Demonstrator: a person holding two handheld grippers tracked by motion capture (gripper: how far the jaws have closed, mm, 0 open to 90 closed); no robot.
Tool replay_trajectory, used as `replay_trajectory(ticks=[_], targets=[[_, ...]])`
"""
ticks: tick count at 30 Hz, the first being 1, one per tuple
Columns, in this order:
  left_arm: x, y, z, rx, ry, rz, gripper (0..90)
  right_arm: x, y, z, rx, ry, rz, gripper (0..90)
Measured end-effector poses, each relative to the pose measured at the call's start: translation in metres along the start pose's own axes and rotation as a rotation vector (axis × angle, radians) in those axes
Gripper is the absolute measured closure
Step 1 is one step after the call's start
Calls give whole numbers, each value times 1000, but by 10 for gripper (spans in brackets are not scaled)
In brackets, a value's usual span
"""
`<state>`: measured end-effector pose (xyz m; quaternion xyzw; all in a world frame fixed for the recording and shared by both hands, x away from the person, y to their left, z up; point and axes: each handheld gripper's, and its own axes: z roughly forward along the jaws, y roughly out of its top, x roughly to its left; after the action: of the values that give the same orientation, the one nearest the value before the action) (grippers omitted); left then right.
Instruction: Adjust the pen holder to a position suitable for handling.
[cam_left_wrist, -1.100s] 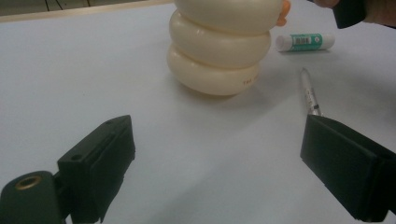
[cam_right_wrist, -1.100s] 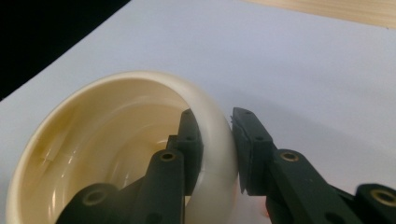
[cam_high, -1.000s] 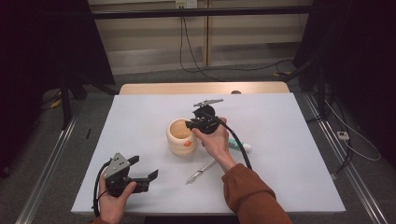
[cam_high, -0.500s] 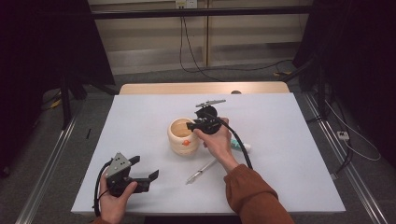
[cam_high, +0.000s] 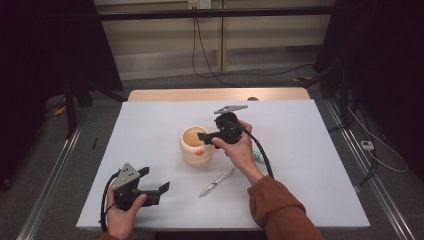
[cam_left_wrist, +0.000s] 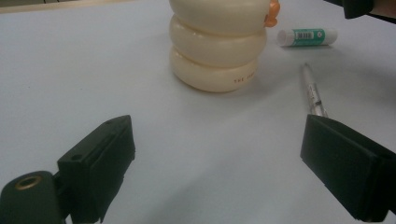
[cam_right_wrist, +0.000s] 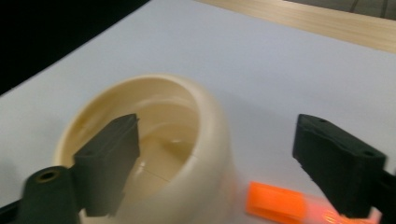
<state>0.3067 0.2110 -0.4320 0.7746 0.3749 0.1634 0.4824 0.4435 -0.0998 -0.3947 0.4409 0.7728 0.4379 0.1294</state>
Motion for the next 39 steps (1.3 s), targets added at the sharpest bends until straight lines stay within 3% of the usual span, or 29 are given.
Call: replay_trajectory(ticks=[1, 4, 13, 24, 27, 35, 39], targets=[[0, 0, 0, 1, 0, 0, 96, -2, 0, -4, -9, -30, -37, 114], [0, -1, 1, 4, -10, -10, 96, -10, -1, -9, -10, 11, -20, 82], [0, -2, -1, 1, -6, -8, 96, -24, -12, -27, -35, 15, -26, 77], [-1, -1, -2, -3, -7, -3, 96, -31, -22, -52, -35, 4, -54, 65], [0, -2, -2, -8, -14, -18, 96, -30, -23, -55, -27, 8, -67, 63], [-1, -1, -3, -10, -7, 0, 96, -29, -33, -65, -41, 42, -70, 76], [-1, -1, -3, -10, -7, -3, 96, -31, -41, -68, -10, 52, -84, 87]])
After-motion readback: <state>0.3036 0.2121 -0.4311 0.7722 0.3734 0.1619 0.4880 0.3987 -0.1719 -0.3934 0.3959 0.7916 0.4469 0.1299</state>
